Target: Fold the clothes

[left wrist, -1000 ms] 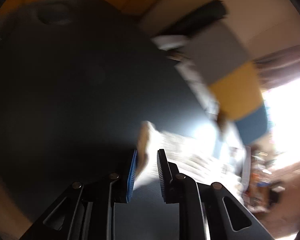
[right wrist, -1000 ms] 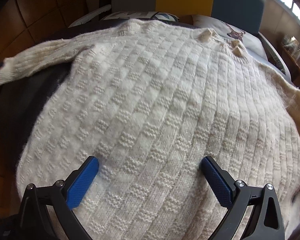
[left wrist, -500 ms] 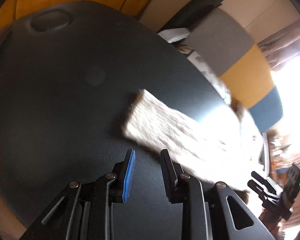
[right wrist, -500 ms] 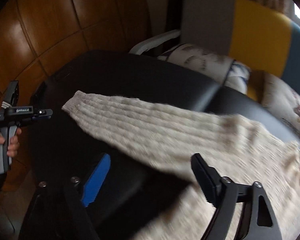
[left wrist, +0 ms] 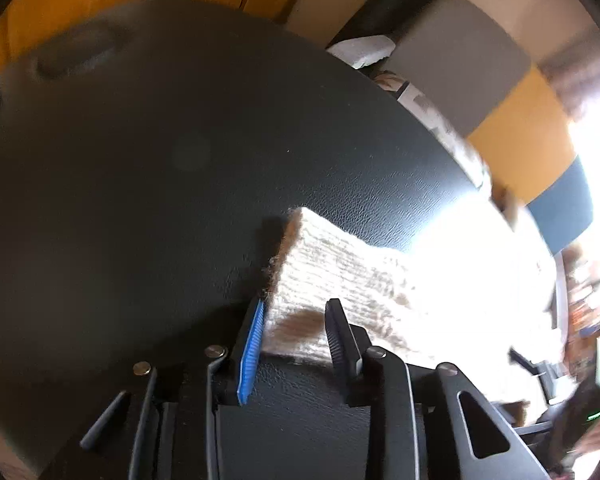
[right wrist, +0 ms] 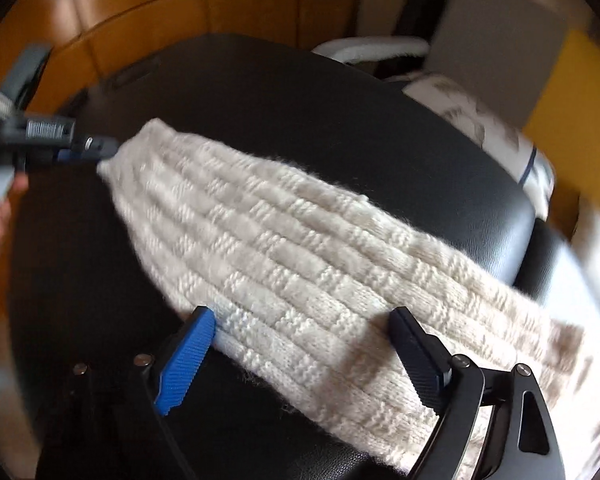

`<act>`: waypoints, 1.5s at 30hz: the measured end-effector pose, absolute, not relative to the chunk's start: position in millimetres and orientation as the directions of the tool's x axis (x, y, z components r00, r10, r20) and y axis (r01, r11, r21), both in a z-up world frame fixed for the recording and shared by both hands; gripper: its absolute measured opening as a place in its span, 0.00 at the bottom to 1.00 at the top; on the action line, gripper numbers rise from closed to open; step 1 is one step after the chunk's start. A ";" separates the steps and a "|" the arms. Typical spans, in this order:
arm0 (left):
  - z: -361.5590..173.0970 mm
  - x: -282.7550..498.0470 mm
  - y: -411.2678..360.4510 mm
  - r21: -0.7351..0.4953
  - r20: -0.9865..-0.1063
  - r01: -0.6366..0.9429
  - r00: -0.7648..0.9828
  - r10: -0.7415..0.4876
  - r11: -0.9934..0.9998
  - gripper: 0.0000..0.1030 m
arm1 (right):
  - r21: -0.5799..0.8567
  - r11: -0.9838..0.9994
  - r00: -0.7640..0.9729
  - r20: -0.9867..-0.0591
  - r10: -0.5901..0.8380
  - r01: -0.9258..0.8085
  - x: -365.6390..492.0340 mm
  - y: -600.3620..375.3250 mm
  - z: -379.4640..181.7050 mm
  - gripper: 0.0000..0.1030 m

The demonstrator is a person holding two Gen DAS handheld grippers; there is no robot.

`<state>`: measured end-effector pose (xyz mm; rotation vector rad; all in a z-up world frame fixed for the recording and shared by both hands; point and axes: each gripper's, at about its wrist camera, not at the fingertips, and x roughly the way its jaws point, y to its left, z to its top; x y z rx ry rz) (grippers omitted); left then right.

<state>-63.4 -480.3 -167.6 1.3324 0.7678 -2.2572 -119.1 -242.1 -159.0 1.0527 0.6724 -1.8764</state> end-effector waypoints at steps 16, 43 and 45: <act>-177.4 -3.8 -477.2 -0.209 -0.866 0.698 -0.457 -0.201 -0.685 0.02 | 0.028 -0.528 -0.269 -0.836 -0.477 0.849 -110.0 -243.0 -154.2 0.65; -138.1 -131.6 -156.6 -0.358 -0.810 0.018 -0.504 0.301 -0.934 0.11 | 0.119 -0.904 -0.442 -0.841 -0.311 0.410 -138.1 65.3 -138.5 0.73; -141.8 -119.4 -139.3 -0.282 -0.843 0.011 -0.480 0.242 -0.959 0.14 | 0.082 -0.901 -0.450 -0.845 -0.289 0.426 -132.2 71.0 -145.2 0.74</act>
